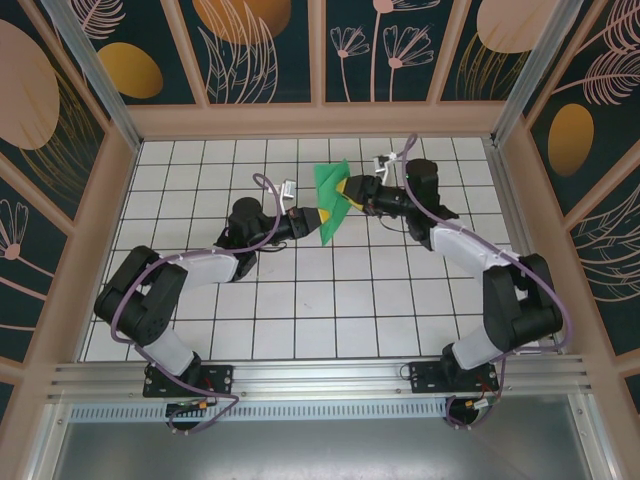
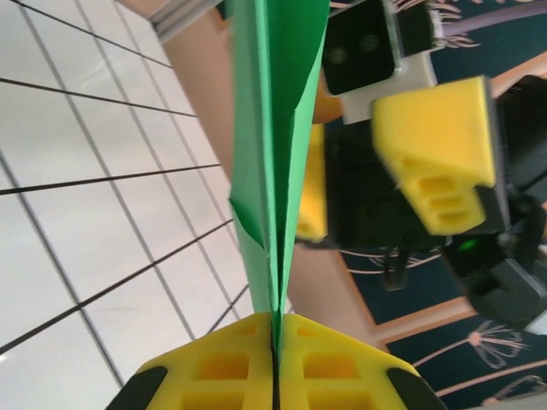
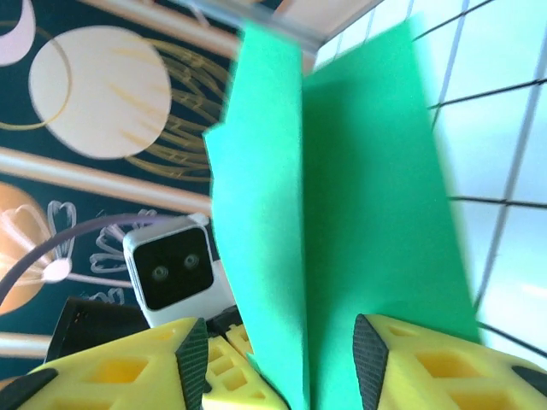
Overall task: Fold a paper plane with a square sheet of paper (pick it up from the middle)
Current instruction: Turn over the paper at the center of the table.
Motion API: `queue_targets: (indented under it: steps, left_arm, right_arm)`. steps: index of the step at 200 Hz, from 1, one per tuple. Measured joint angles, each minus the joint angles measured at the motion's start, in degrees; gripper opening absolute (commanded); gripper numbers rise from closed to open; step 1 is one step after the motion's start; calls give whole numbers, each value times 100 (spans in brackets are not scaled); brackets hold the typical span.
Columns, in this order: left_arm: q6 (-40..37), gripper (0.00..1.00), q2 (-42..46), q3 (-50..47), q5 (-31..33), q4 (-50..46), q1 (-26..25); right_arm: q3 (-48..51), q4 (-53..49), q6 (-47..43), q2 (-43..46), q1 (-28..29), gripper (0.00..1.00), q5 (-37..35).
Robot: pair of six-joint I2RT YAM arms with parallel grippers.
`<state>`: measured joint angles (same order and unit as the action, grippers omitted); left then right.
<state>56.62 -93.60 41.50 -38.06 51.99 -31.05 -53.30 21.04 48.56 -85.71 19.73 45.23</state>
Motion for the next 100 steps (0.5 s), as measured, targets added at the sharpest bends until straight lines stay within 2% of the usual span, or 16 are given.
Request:
queue_targets:
  steps: [16, 35, 65, 100]
  left_arm:
    - [-518, 7, 186, 35, 282, -706, 0]
    - [-1329, 6, 455, 273, 981, -1974, 0]
    - [-2557, 6, 826, 822, 2754, -3950, -35]
    - [-3346, 6, 734, 1335, 4898, -5504, -258]
  right_arm:
    - [9, -511, -341, 352, -122, 55, -450]
    - [72, -988, -664, 734, -157, 57, -1056]
    - [420, -1416, -946, 1185, -160, 59, -1864]
    - [723, -1733, -1056, 1272, -157, 60, -2533]
